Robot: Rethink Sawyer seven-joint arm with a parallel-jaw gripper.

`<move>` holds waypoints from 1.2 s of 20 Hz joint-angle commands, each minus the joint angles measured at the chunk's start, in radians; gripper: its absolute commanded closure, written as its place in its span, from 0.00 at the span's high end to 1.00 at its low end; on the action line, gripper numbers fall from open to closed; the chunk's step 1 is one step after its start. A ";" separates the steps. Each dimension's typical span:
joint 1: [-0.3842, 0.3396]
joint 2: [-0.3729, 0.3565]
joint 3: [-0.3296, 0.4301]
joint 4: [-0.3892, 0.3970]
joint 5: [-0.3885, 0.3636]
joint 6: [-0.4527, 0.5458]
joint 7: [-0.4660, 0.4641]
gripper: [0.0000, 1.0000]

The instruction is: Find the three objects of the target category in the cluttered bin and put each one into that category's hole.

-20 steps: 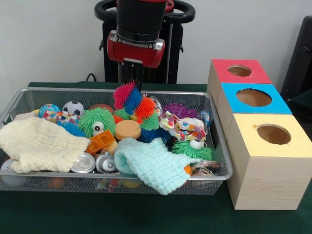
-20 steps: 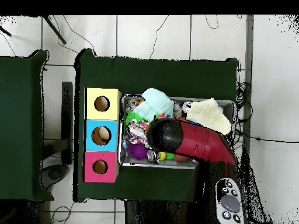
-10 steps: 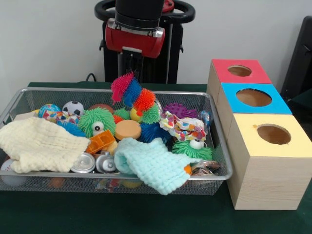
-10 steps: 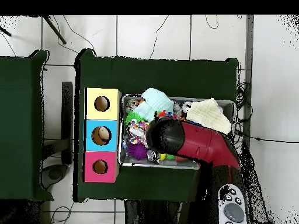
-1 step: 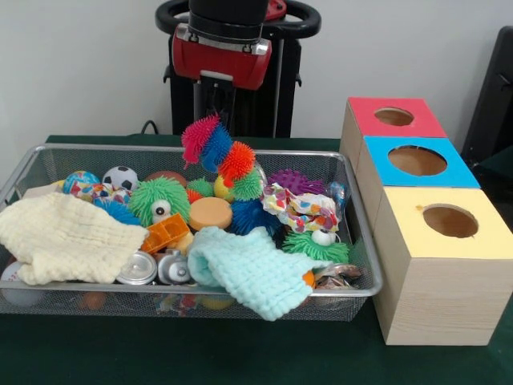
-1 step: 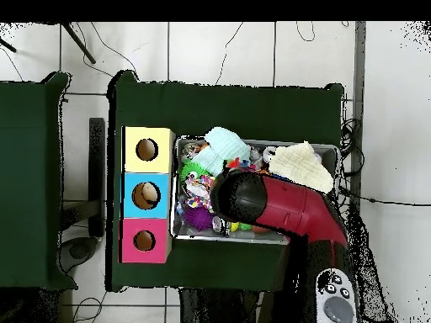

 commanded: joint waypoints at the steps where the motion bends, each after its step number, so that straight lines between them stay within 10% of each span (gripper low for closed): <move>1: -0.019 -0.009 0.117 0.065 -0.029 0.065 -0.015 0.00; 24: 0.029 0.010 0.100 0.063 -0.011 0.044 0.053 0.00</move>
